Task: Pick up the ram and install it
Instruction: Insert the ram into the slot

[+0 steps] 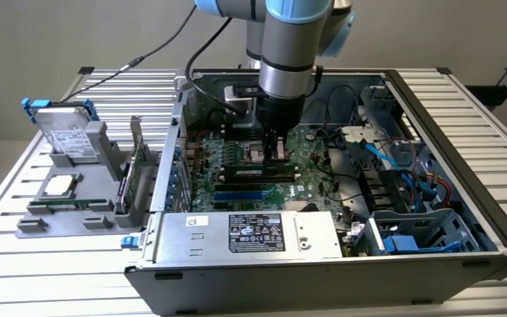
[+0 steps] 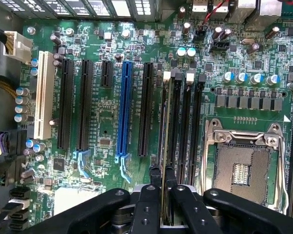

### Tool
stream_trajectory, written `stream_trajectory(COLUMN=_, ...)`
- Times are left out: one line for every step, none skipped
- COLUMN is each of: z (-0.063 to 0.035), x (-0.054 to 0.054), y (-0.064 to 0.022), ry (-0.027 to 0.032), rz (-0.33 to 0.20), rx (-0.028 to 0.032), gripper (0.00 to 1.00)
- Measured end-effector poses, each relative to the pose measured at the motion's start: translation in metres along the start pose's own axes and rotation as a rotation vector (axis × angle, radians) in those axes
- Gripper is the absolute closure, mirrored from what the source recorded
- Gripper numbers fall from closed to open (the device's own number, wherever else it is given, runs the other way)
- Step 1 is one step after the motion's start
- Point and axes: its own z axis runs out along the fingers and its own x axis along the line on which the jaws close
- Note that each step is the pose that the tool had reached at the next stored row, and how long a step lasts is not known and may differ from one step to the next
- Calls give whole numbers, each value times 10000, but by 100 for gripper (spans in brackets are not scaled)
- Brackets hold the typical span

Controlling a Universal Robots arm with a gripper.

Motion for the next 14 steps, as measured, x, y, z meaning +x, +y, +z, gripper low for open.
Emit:
stream_trajectory(z=5, x=-3, y=0, ry=10, rz=1, rx=-1, gripper=86)
stream_trajectory(z=5, x=-4, y=-1, ry=13, rz=1, rx=-2, gripper=86)
stream_trajectory(z=5, x=-4, y=0, ry=14, rz=1, rx=-1, gripper=86)
stream_trajectory(z=5, x=-7, y=-1, ry=14, rz=1, rx=-1, gripper=86)
stream_trajectory(z=6, x=-8, y=-1, ry=13, rz=1, rx=0, gripper=86)
stream_trajectory(z=6, x=-8, y=-1, ry=13, rz=1, rx=-1, gripper=86)
stream_trajectory(z=5, x=-8, y=-1, ry=14, rz=1, rx=-1, gripper=86)
stream_trajectory(z=6, x=-8, y=-1, ry=14, rz=1, rx=-1, gripper=86)
stream_trajectory(z=6, x=-8, y=-1, ry=14, rz=1, rx=-1, gripper=86)
stream_trajectory(z=6, x=-8, y=-1, ry=14, rz=2, rx=-1, gripper=86)
stream_trajectory(z=7, x=-8, y=-1, ry=13, rz=2, rx=-1, gripper=86)
stream_trajectory(z=7, x=-8, y=-3, ry=14, rz=2, rx=-1, gripper=86)
stream_trajectory(z=7, x=-8, y=-4, ry=14, rz=2, rx=-1, gripper=86)
stream_trajectory(z=7, x=-8, y=-7, ry=14, rz=2, rx=-1, gripper=86)
